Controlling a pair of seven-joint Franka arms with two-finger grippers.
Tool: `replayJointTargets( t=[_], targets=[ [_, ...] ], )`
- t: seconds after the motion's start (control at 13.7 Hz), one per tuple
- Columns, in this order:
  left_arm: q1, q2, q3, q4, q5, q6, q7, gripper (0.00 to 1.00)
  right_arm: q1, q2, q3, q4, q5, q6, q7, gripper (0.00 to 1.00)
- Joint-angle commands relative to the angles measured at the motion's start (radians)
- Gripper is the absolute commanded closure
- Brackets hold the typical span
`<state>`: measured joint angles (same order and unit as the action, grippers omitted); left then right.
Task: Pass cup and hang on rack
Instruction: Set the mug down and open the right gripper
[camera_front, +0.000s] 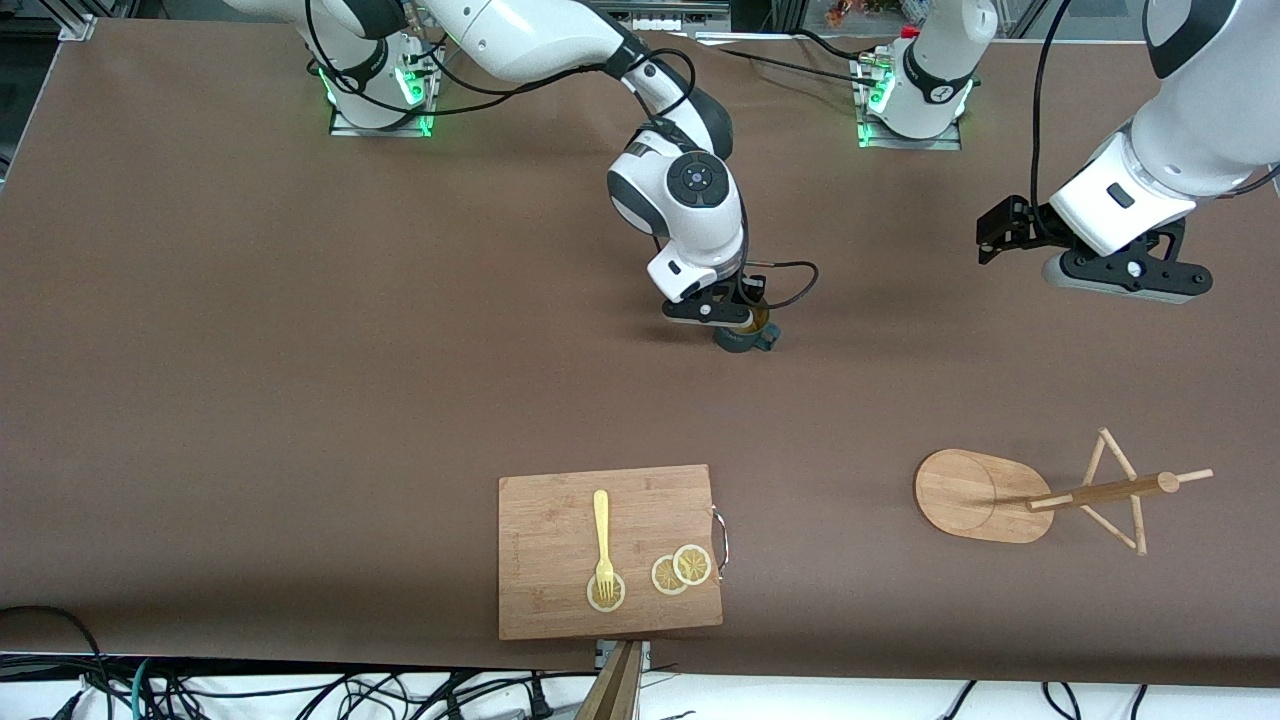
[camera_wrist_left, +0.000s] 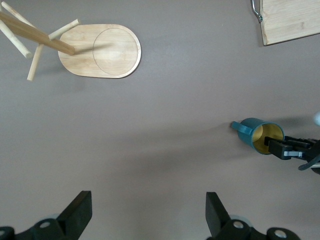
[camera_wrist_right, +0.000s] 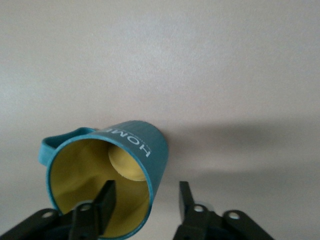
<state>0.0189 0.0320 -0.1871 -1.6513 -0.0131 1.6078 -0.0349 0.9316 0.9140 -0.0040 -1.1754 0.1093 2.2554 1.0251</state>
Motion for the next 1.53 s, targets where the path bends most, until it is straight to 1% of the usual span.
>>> replayJointTargets(
  t=[0.0, 0.15, 0.29, 0.51, 0.66, 0.8, 0.95, 1.09, 1.24, 1.39, 1.46],
  targets=[
    [-0.007, 0.016, -0.005, 0.034, -0.014, -0.034, 0.003, 0.0, -0.028, -0.026, -0.002, 0.071, 0.006, -0.092, -0.051, 0.0],
    [-0.01, 0.017, -0.02, 0.033, -0.016, -0.058, 0.003, 0.0, -0.074, -0.05, -0.002, 0.105, 0.006, -0.184, -0.141, 0.0],
    [-0.013, 0.026, -0.034, 0.034, -0.018, -0.104, 0.006, 0.0, -0.138, -0.111, -0.004, 0.105, 0.006, -0.253, -0.28, 0.0],
    [-0.019, 0.034, -0.043, 0.042, -0.018, -0.137, 0.045, 0.0, -0.236, -0.17, -0.016, 0.105, 0.0, -0.332, -0.446, 0.0],
    [-0.02, 0.039, -0.043, 0.041, -0.018, -0.144, 0.133, 0.0, -0.336, -0.227, -0.014, 0.105, -0.002, -0.413, -0.57, 0.0],
    [-0.02, 0.049, -0.043, 0.041, -0.019, -0.144, 0.215, 0.0, -0.41, -0.266, -0.017, 0.105, -0.005, -0.486, -0.678, 0.0],
    [-0.031, 0.072, -0.043, 0.041, -0.044, -0.143, 0.344, 0.0, -0.488, -0.282, -0.036, 0.105, -0.003, -0.499, -0.764, 0.0],
    [-0.048, 0.086, -0.043, 0.034, -0.094, -0.141, 0.398, 0.0, -0.571, -0.287, -0.047, 0.105, -0.003, -0.501, -0.885, 0.0],
    [-0.062, 0.097, -0.043, 0.031, -0.097, -0.14, 0.519, 0.0, -0.614, -0.305, -0.06, 0.103, -0.006, -0.545, -0.918, 0.0],
    [-0.066, 0.162, -0.048, 0.031, -0.117, -0.108, 0.663, 0.0, -0.622, -0.331, -0.123, 0.103, -0.002, -0.583, -0.93, 0.0],
    [-0.063, 0.178, -0.06, 0.031, -0.146, -0.07, 0.756, 0.0, -0.623, -0.339, -0.142, 0.103, -0.005, -0.596, -0.93, 0.0]
  ],
)
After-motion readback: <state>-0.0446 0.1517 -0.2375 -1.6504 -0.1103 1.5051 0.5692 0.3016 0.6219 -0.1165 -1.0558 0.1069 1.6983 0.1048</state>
